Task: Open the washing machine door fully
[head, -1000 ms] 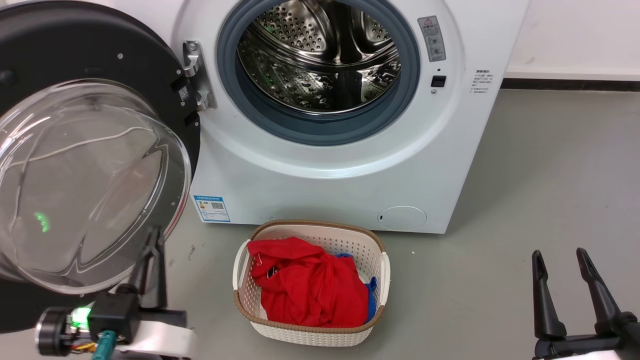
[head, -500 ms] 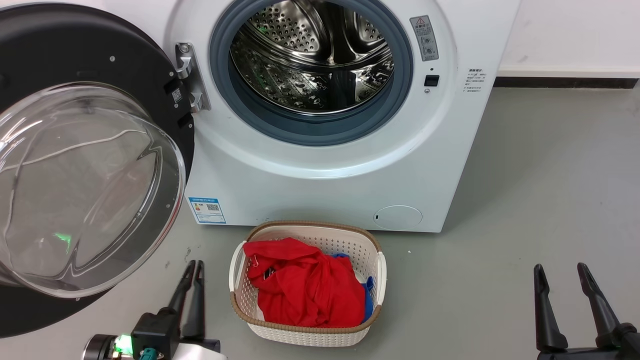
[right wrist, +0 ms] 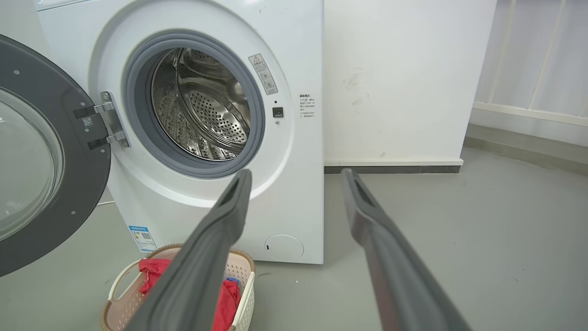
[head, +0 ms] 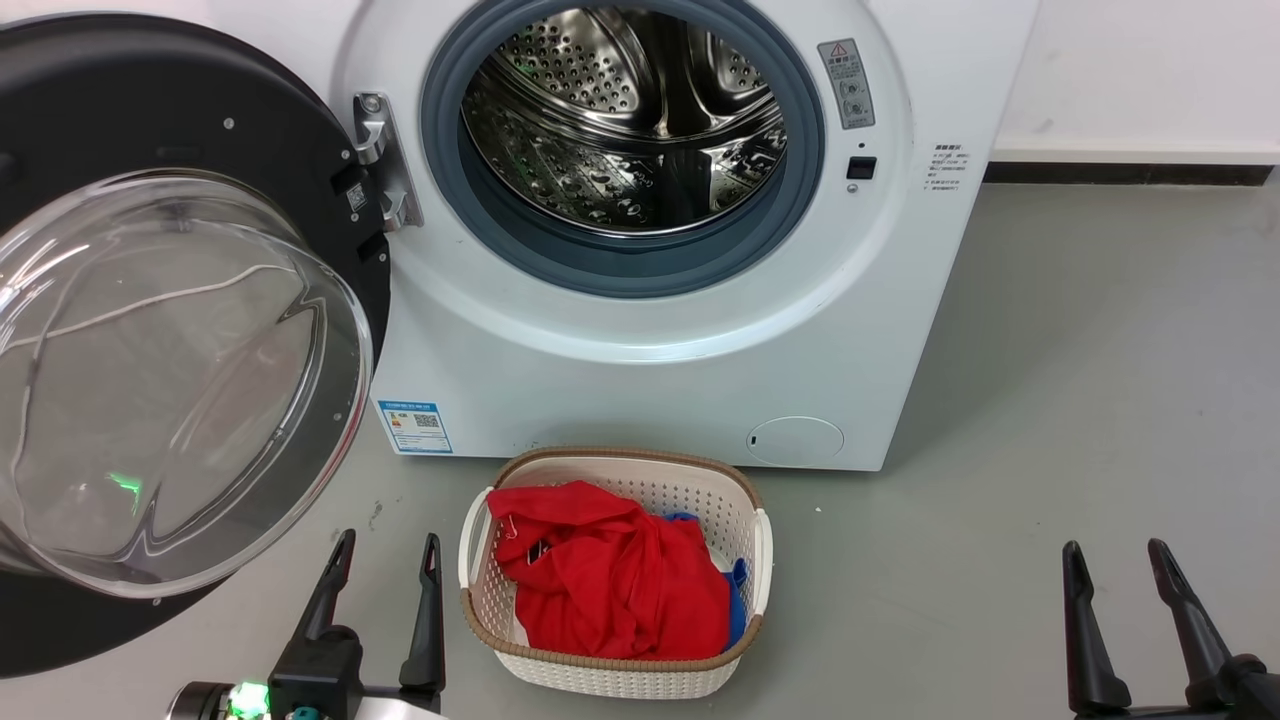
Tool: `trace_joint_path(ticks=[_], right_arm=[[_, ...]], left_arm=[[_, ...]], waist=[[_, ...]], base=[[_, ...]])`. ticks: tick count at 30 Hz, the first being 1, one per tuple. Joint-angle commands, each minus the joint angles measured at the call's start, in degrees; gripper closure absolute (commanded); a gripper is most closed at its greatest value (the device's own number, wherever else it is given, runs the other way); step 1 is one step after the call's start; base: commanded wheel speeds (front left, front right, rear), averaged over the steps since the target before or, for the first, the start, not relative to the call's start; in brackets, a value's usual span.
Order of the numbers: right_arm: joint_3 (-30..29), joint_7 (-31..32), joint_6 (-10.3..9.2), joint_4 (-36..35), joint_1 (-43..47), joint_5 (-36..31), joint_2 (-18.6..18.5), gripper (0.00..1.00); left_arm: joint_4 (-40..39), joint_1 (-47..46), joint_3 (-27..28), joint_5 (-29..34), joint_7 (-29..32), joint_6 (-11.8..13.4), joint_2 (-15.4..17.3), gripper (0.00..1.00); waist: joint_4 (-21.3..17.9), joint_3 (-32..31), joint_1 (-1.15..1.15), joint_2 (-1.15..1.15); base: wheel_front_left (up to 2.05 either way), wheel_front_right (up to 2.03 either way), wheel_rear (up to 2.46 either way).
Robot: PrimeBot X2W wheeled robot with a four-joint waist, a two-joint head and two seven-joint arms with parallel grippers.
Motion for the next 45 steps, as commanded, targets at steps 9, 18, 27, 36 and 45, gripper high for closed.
trace_joint_path(ticks=[9,18,27,36,45], right_arm=[[0.24,-0.12,0.00,0.38,0.44,0.50,0.07,0.00],[0.29,-0.12,-0.01,0.42,0.41,0.60,0.07,0.00],[0.78,0.73,0.00,2.95,-0.53,4.63,-0.13,1.00],[1.31,2.75,0.00,4.91,-2.96,15.55,-0.79,1.00],[1.66,4.40,0.00,6.40,-4.81,24.16,-1.18,1.00]], left_arm=[[-0.45,0.80,0.18,0.17,0.13,1.05,0.55,0.00],[-0.42,1.12,0.09,0.26,0.13,1.93,0.81,0.00],[2.68,0.47,0.59,-4.19,1.23,1.19,0.02,1.00],[3.45,-1.02,1.66,-15.17,3.73,0.00,-0.20,1.00],[4.10,-2.25,2.52,-23.98,5.73,-0.98,-0.37,1.00]], waist=[[-0.18,-0.14,0.00,0.00],[-0.22,-0.10,0.00,0.00],[-0.28,-0.06,0.00,0.00],[-0.39,0.07,0.00,0.00],[-0.49,0.18,0.00,0.00]], base=[[0.00,0.00,0.00],[0.00,0.00,0.00],[0.00,0.00,0.00],[0.00,0.00,0.00],[0.00,0.00,0.00]])
